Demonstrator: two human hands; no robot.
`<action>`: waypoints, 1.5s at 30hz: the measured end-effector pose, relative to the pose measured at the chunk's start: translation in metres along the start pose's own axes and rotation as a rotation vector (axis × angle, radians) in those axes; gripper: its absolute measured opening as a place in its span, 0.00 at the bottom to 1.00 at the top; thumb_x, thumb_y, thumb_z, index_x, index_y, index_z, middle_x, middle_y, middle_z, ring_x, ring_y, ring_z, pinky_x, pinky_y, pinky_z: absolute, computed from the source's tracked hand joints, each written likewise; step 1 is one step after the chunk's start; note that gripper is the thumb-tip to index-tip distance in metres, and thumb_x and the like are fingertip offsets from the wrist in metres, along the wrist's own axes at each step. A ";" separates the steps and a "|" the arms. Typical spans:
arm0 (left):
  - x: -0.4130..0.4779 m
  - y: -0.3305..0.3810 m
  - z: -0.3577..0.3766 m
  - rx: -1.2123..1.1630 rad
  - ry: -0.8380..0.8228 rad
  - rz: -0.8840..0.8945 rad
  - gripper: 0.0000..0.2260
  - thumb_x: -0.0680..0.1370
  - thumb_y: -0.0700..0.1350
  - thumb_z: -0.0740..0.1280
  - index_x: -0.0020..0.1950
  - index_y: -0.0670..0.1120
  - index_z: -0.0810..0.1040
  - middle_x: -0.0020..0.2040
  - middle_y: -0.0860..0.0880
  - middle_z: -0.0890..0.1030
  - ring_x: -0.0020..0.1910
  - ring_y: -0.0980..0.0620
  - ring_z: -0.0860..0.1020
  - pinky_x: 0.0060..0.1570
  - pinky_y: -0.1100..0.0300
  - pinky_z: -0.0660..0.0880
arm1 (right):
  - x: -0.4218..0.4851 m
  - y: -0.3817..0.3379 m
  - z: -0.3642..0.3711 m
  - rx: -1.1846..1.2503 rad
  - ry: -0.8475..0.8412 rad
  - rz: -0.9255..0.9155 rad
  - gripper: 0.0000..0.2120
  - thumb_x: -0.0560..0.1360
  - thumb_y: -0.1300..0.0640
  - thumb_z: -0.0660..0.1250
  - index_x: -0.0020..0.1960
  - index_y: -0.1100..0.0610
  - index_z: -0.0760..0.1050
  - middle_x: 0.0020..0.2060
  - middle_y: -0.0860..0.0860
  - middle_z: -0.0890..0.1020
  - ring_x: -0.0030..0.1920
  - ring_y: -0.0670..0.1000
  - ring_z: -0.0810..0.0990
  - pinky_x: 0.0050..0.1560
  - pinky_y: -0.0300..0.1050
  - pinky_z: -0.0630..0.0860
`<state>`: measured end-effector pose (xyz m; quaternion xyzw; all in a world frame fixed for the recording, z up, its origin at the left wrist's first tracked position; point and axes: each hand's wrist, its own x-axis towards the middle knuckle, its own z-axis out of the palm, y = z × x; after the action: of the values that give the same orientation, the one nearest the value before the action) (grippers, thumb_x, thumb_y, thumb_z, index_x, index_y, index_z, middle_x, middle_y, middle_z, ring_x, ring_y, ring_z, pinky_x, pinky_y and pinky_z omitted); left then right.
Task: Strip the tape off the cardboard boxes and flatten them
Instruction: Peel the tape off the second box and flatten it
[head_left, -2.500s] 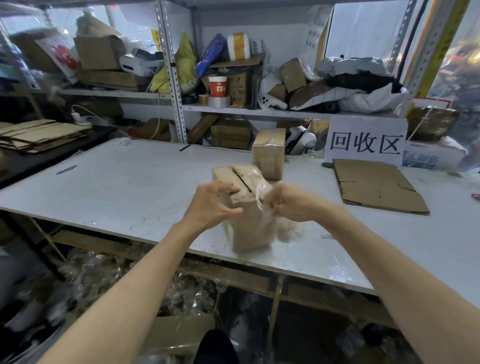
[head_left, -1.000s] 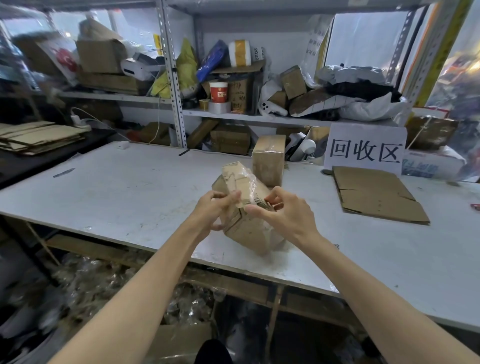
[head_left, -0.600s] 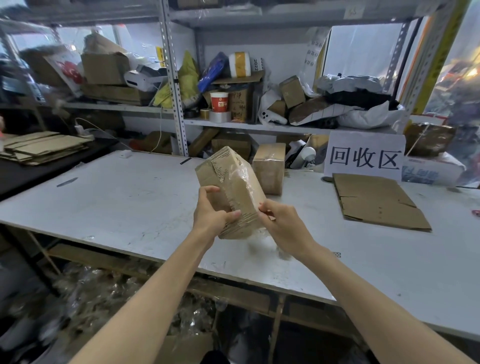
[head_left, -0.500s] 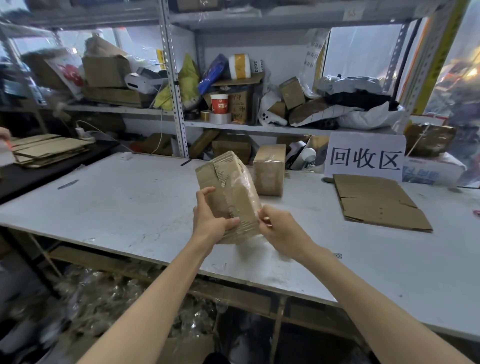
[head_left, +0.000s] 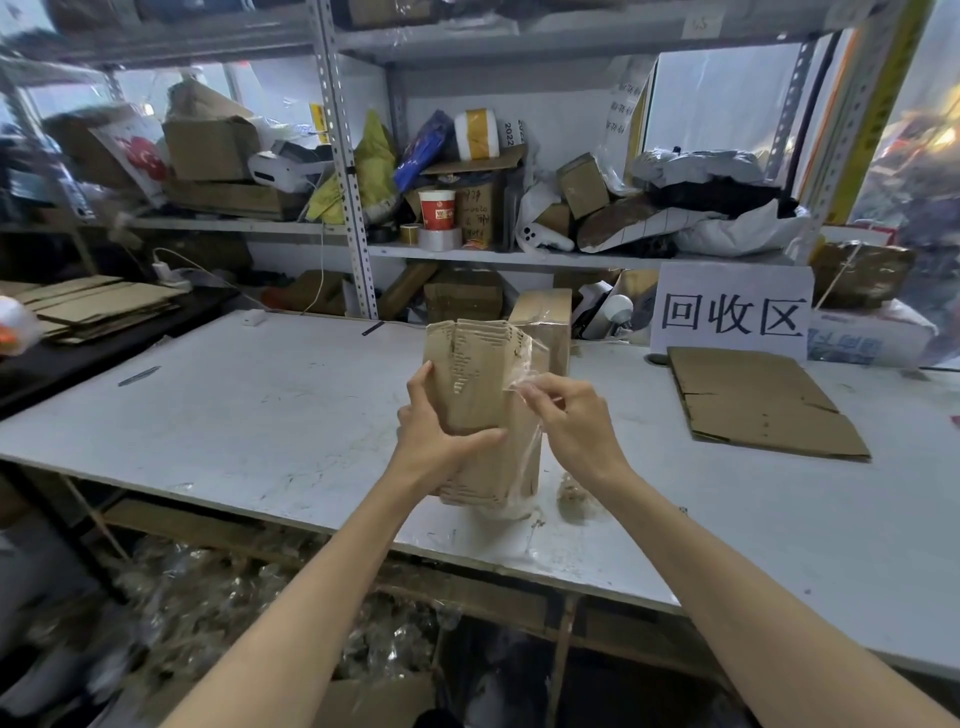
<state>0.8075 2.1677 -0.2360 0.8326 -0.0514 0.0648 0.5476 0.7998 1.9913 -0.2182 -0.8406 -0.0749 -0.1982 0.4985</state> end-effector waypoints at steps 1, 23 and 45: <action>0.002 0.003 0.002 0.051 0.065 -0.009 0.53 0.58 0.63 0.78 0.74 0.60 0.50 0.67 0.47 0.64 0.67 0.47 0.65 0.66 0.45 0.69 | -0.002 -0.001 0.001 -0.017 -0.018 -0.011 0.10 0.78 0.51 0.65 0.48 0.53 0.83 0.42 0.49 0.82 0.43 0.49 0.80 0.46 0.45 0.76; -0.006 -0.003 -0.018 0.013 0.119 0.210 0.55 0.48 0.62 0.82 0.71 0.53 0.63 0.62 0.58 0.67 0.63 0.60 0.71 0.64 0.54 0.75 | 0.005 -0.013 -0.020 -0.095 0.083 -0.049 0.11 0.66 0.55 0.78 0.46 0.56 0.82 0.46 0.50 0.81 0.46 0.48 0.79 0.46 0.42 0.77; 0.013 0.024 -0.050 0.109 -0.163 0.283 0.38 0.60 0.35 0.82 0.65 0.51 0.70 0.63 0.48 0.75 0.62 0.52 0.76 0.51 0.62 0.80 | 0.010 -0.014 -0.067 0.188 -0.040 0.049 0.12 0.61 0.65 0.61 0.35 0.57 0.82 0.34 0.58 0.83 0.38 0.53 0.79 0.42 0.46 0.76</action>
<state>0.8141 2.2042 -0.1929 0.8479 -0.2090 0.0762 0.4812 0.7870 1.9397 -0.1741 -0.7956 -0.0824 -0.1613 0.5782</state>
